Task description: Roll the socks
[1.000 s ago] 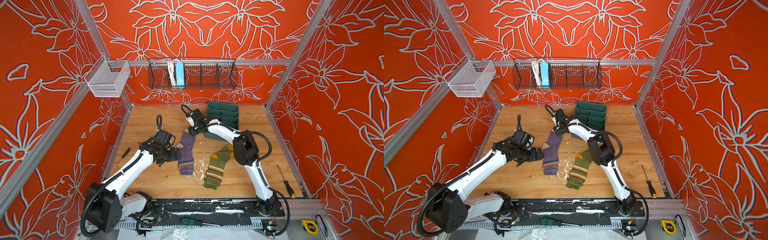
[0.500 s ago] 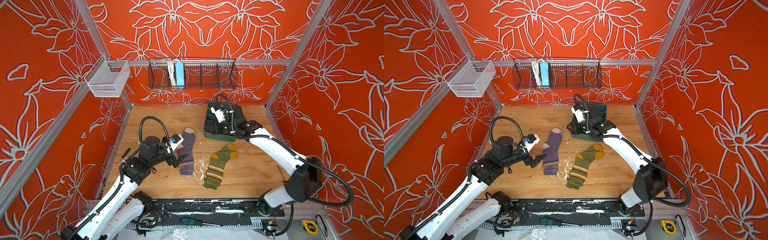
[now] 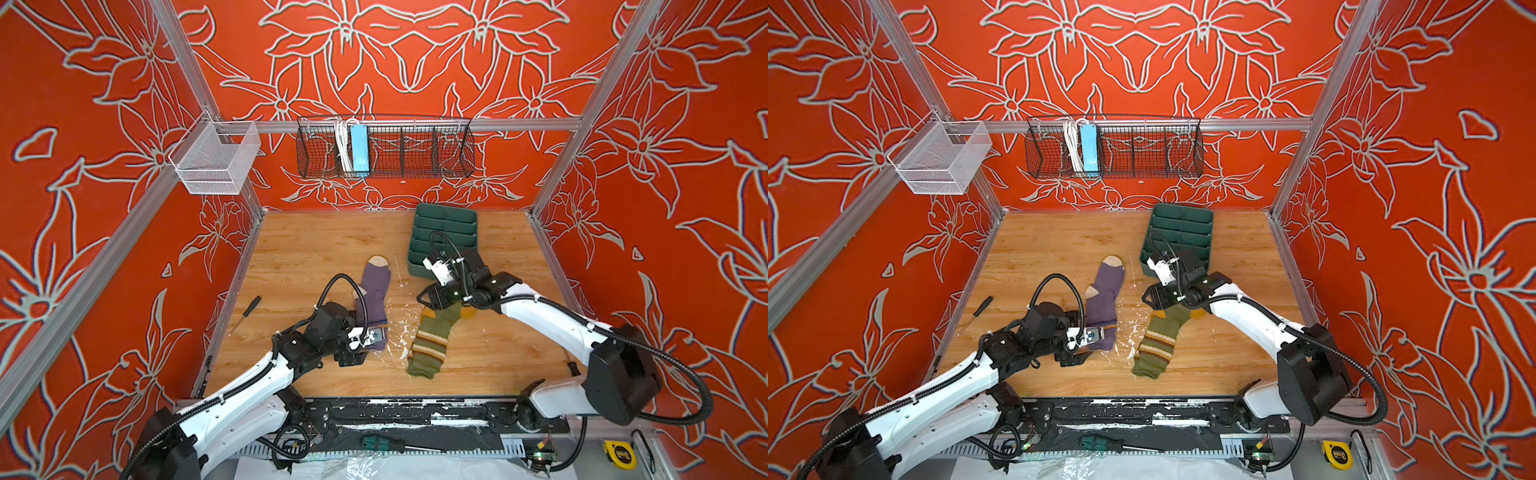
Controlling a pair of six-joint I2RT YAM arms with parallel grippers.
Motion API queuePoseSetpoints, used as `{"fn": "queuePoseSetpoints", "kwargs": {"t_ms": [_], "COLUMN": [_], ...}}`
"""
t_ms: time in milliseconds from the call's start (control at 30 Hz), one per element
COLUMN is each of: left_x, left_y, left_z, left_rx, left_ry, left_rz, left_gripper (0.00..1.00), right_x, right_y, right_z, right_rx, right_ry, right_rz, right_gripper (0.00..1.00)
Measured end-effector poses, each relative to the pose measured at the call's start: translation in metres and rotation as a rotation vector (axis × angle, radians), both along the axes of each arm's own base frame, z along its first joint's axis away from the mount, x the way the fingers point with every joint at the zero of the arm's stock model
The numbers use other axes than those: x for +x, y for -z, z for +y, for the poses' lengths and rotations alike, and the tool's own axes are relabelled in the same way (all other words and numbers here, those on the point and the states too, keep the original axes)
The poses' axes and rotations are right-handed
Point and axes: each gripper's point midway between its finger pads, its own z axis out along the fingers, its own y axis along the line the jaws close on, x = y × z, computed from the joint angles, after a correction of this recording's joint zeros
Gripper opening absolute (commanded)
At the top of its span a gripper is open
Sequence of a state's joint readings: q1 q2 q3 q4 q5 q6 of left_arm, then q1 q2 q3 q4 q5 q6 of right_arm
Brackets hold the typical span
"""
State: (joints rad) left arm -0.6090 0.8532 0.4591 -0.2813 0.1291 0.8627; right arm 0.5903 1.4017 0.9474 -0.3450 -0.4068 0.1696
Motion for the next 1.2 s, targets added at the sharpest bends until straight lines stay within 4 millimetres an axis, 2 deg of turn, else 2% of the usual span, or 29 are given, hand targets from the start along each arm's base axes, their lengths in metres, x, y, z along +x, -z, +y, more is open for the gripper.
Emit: {"fn": "queuePoseSetpoints", "kwargs": {"t_ms": [167, 367, 433, 567, 767, 1033, 1200], "left_x": [0.006, -0.003, -0.007, -0.014, -0.022, -0.022, -0.021], "left_y": [-0.023, -0.043, -0.047, -0.051, -0.048, -0.048, -0.049], "left_z": [0.0, 0.008, 0.013, 0.023, 0.032, 0.033, 0.034], "left_rx": [-0.062, -0.091, -0.091, -0.087, -0.061, -0.06, -0.059], "left_ry": [-0.043, -0.061, -0.073, -0.088, -0.1, -0.1, -0.107], "left_rz": [-0.066, -0.122, -0.135, -0.154, -0.144, -0.148, -0.154], "left_gripper": [0.95, 0.96, 0.97, 0.97, 0.97, 0.97, 0.97], "right_x": [-0.029, -0.066, -0.072, -0.076, -0.08, -0.063, -0.064], "right_y": [0.025, 0.051, 0.055, 0.075, 0.104, 0.103, 0.103], "right_z": [0.029, 0.06, 0.075, 0.096, 0.115, 0.124, 0.125], "right_rx": [-0.052, -0.121, -0.143, -0.211, -0.313, -0.364, -0.371], "right_ry": [-0.169, -0.438, -0.512, -0.613, -0.708, -0.682, -0.696], "right_rz": [-0.092, -0.34, -0.414, -0.513, -0.621, -0.729, -0.742], "right_gripper": [0.57, 0.55, 0.55, 0.54, 0.5, 0.33, 0.23]}}
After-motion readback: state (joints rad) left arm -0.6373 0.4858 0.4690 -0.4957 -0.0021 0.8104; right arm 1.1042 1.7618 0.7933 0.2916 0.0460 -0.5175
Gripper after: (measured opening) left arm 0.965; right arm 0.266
